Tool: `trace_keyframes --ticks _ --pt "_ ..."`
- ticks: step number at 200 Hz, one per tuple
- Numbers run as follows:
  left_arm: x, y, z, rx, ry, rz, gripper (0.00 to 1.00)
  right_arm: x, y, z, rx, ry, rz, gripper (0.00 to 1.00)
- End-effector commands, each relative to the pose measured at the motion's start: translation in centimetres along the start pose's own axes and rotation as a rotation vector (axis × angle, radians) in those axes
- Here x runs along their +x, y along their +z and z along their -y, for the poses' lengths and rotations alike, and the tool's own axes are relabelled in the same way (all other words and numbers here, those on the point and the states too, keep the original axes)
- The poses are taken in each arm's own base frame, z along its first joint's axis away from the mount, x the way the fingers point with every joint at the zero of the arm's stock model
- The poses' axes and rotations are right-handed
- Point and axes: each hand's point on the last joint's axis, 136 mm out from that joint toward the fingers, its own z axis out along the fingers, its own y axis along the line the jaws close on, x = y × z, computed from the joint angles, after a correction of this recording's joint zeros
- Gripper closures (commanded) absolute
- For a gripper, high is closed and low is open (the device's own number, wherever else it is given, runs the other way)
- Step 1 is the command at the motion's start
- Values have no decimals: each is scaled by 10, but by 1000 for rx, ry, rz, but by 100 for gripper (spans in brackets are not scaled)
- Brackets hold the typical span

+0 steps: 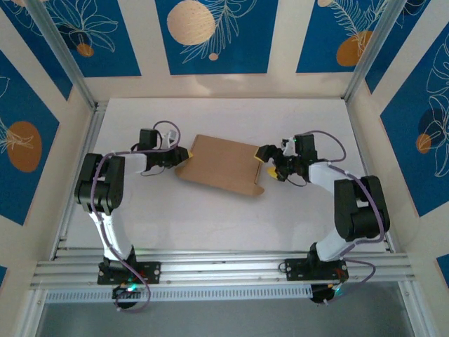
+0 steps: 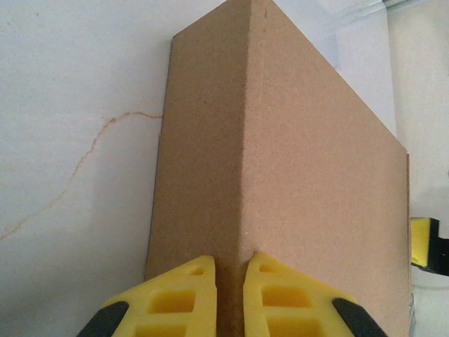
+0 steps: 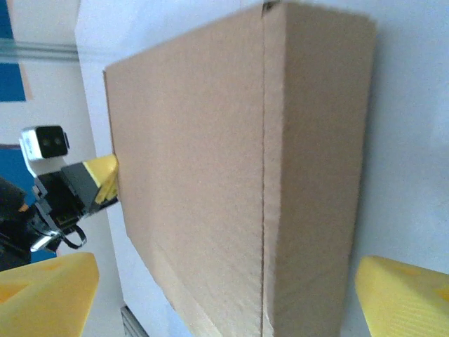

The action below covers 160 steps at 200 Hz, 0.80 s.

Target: Fold the paper box

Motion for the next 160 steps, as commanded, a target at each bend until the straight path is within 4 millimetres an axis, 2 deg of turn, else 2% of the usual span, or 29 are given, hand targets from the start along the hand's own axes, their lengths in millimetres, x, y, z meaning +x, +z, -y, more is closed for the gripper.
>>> trace_keyframes --ticks 1,20,54,92,122,140,160 --pt "83 4 -88 -280 -237 -195 88 4 -3 17 54 17 -11 5" --pt "83 3 -89 -282 -242 -195 89 4 3 23 62 39 -28 4" --pt "84 2 -89 -283 -247 -199 89 5 22 14 -2 37 -90 3" --pt "85 4 -90 -280 -248 -204 89 16 47 -12 -72 -48 -172 4" --pt "86 5 -91 -276 -254 -207 89 28 65 -34 -152 -51 -243 8" --pt "86 5 -91 -275 -255 -206 89 28 63 -47 -237 -25 -243 11" --pt "83 3 -88 -278 -249 -200 87 21 52 -56 -300 16 -216 20"
